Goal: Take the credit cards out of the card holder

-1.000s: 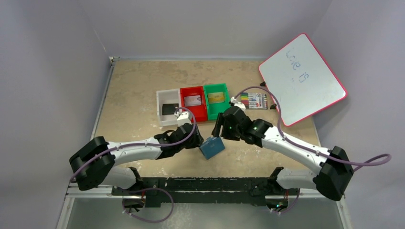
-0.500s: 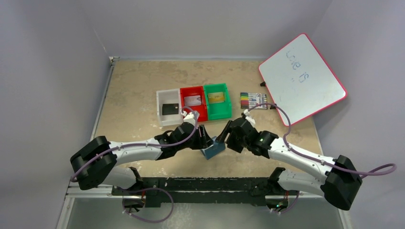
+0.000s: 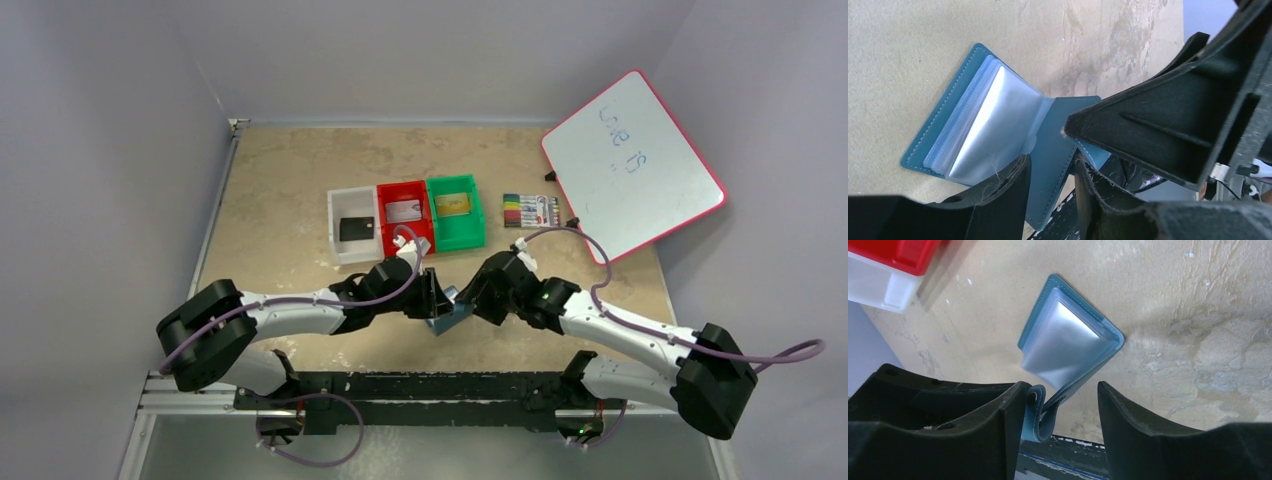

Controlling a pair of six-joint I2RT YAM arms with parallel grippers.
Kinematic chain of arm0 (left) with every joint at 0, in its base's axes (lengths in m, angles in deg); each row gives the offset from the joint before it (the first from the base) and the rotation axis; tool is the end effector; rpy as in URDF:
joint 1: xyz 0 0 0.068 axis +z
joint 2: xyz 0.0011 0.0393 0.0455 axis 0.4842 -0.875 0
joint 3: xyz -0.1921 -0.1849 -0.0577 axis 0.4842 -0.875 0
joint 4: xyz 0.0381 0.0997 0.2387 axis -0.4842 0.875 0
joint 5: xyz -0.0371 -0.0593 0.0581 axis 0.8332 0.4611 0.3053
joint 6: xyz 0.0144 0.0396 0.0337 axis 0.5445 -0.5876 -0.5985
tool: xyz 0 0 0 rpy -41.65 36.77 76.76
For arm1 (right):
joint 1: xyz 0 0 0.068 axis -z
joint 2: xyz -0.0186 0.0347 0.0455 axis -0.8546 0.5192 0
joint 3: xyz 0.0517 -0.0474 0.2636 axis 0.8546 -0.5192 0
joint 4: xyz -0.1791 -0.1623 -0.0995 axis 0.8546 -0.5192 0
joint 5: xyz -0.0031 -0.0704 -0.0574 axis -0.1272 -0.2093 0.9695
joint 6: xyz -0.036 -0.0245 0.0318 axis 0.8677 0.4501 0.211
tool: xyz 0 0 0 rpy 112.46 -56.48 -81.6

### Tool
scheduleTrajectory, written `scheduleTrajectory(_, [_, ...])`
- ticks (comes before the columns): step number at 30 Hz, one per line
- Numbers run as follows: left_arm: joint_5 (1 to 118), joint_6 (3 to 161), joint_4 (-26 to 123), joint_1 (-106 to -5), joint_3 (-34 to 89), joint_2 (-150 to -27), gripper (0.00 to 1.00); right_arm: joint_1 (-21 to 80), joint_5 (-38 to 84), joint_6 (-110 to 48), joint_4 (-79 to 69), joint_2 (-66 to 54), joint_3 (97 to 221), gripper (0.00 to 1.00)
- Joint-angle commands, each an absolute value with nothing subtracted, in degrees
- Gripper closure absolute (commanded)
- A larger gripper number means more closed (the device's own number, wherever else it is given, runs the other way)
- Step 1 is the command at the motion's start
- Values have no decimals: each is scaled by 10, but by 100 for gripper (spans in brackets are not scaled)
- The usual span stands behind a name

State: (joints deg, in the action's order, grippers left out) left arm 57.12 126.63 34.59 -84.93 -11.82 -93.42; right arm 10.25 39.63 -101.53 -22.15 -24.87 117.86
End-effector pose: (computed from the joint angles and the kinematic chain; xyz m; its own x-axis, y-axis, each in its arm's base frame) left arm 0.1531 -0.2336 0.1745 -0.8903 -0.1525 -0.4291 0.2446 0.6346 -0.7331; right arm 0.1489 0.1596 0.2083 -0.7521 0.6040 -0.2636 0.3139 0.6801 0.6625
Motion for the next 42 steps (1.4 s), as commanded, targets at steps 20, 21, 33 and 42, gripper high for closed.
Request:
scheduleTrajectory(20, [209,1303,641,-864,-117,-675,47,101,251,-728,15,-182,1191,100])
scheduleTrajectory(21, [184,1312,674,-864,-115,-653,47,101,228,-698,34,-170,1200,100])
scheduleTrajectory(33, [182,1323,758,-863,-146,-571,38,167,102,-559,103,-21,1210,100])
scheduleTrajectory(42, [244,1324,646,-864,-189,-633,36,174,130,-539,118,32,1188,100])
